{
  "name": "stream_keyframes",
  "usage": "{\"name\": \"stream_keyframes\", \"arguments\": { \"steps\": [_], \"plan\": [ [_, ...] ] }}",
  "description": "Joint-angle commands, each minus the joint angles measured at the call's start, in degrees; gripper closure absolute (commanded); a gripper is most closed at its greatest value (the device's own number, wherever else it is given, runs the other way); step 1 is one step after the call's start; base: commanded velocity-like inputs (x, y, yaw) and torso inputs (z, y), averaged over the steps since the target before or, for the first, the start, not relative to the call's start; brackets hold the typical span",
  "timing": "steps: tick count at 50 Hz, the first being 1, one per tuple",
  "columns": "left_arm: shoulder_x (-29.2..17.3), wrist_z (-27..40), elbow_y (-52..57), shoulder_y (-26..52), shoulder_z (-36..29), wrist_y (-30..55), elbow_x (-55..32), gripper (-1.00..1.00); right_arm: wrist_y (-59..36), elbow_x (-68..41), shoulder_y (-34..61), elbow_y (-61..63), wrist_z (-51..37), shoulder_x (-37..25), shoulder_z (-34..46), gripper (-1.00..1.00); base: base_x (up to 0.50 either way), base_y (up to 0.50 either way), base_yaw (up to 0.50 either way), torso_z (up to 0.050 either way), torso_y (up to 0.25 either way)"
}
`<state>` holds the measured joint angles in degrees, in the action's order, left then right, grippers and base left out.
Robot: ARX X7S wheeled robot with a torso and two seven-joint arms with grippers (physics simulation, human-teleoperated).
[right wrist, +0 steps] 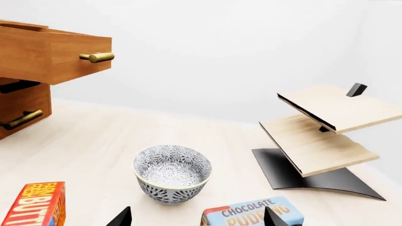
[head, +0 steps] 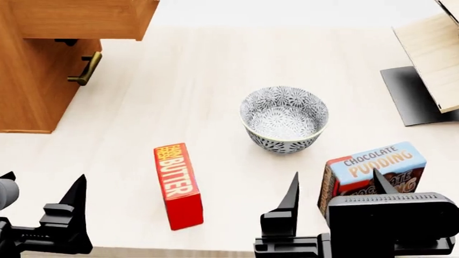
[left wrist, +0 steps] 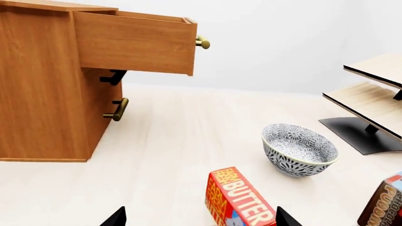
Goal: Close the top drawer of the cabinet.
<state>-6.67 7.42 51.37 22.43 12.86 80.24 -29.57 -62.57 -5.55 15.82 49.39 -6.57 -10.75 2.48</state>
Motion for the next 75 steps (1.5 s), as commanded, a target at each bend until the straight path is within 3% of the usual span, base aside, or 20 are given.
{"name": "stream_keyframes", "arguments": {
  "steps": [1, 65, 75],
  "plan": [
    [-0.5, 0.7, -0.3, -0.4, 0.4, -0.6, -0.5, -1.00, 1.7, -0.7, -0.8, -0.1, 0.0, -0.1, -0.2, -1.00, 0.00, 0.50, 0.00, 0.000, 0.000],
    [-1.8, 3.7, -2.2, -2.2, 0.1, -4.7, -3.5, -1.00, 4.9, -2.1, -1.7, -1.4, -2.2, -1.1, -0.7, -1.00, 0.00, 0.50, 0.00, 0.000, 0.000],
    [-2.0, 4.1, -2.4, -2.5, 0.0, -5.2, -4.0, -1.00, 4.1, -2.5, -2.2, -1.6, -2.5, -1.2, -0.1, -1.00, 0.00, 0.02, 0.00, 0.000, 0.000]
  ]
}}
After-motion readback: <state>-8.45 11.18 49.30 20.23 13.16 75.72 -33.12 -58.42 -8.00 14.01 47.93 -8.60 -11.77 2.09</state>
